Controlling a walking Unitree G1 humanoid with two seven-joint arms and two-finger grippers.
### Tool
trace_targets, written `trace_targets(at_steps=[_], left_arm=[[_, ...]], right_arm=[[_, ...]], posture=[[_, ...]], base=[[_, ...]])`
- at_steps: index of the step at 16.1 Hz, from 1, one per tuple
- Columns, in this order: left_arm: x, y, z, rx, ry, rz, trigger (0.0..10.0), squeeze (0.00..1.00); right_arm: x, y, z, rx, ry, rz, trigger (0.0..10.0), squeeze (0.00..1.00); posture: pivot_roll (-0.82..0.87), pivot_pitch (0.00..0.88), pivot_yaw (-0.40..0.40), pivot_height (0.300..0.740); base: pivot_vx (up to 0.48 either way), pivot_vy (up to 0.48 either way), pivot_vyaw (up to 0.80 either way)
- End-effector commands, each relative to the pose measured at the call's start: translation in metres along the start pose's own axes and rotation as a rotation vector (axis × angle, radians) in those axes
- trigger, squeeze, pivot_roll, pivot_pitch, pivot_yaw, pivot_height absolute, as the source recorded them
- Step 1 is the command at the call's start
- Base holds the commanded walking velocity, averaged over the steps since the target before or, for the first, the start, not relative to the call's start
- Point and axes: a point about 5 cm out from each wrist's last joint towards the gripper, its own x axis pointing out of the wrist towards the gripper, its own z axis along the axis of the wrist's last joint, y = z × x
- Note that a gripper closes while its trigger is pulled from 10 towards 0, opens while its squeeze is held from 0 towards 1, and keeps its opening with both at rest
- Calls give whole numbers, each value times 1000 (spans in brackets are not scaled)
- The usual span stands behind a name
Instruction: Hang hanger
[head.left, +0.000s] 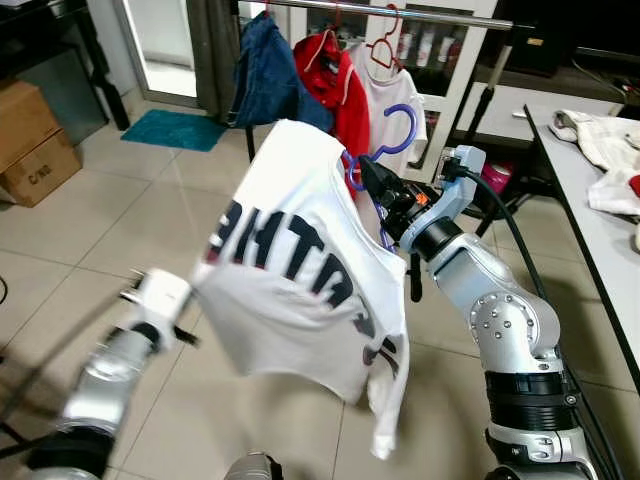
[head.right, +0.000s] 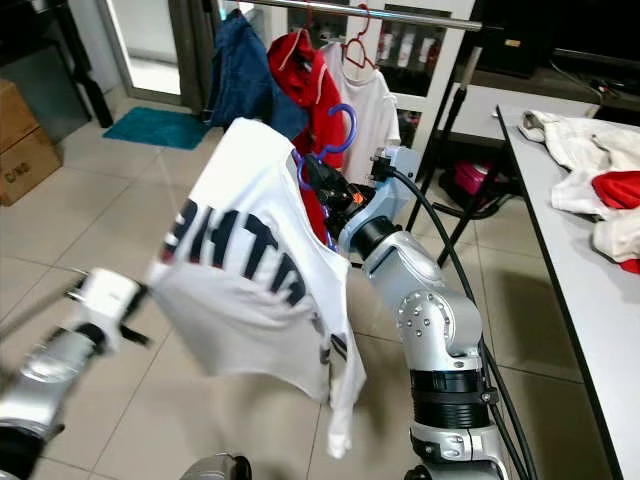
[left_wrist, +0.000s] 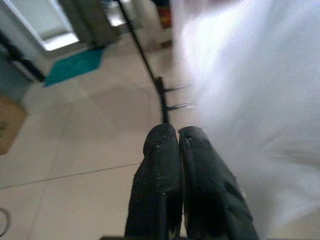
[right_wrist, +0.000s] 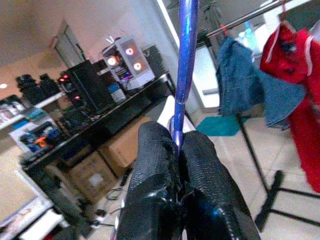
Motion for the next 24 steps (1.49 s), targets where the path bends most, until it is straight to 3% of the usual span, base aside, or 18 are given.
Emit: trace_targets(at_steps=[1,3,4,7,9,11,12,13,15,18,20,24], left_arm=[[-4,10,0,-17,-1,11,10000,1000],[-16,20,-7,-5,23,-4,10000,1000],[-23,22,-16,-5,60,-21,10000,1000],[-32,19,-25,-16,83,-9,10000,1000],[-26,-9,3,-83,-35,-98,10000,1000],[-17,-31,38,-243,-144,-117,10000,1000],[-17,-36,49,-266,-195,-127,10000,961],[-20,-43,61,-274,-258,-140,10000,671],[-21,-48,62,-280,-250,-85,10000,318],[-25,-56,66,-310,-247,-34,10000,345],[-25,-50,72,-302,-253,-19,10000,361],[-23,-50,78,-257,-254,-31,10000,361]], right_arm=[[-1,2,13,-59,-54,2,10000,0],[-3,0,9,-79,-29,0,10000,0],[-5,-5,3,-137,18,-34,10000,0],[-11,-17,-11,-249,106,-94,10000,0],[-17,-26,-26,-322,199,-116,10000,0],[-31,-55,-47,-362,260,-276,10000,0],[-39,-62,-52,-356,265,-326,10000,0],[-51,-70,-59,-374,277,-385,10000,0],[-67,-73,-64,-452,302,-443,10000,0],[-78,-81,-69,-392,248,-510,10000,0],[-71,-77,-68,-319,197,-502,10000,0],[-64,-68,-68,-329,195,-449,10000,0]], posture=[[-8,0,34,740],[-9,0,29,740],[-7,0,14,740],[10,0,-14,740],[34,0,-28,740],[23,0,-27,740],[19,0,-26,740],[6,0,-25,740],[-16,0,-22,740],[4,0,-29,740],[4,0,-23,740],[-8,0,-20,740]], base=[[0,0,0],[0,0,0],[0,0,0],[0,0,0],[0,0,0],[0,0,0],[0,0,0],[0,0,0],[0,0,0],[0,0,0],[261,0,0],[287,0,-516]])
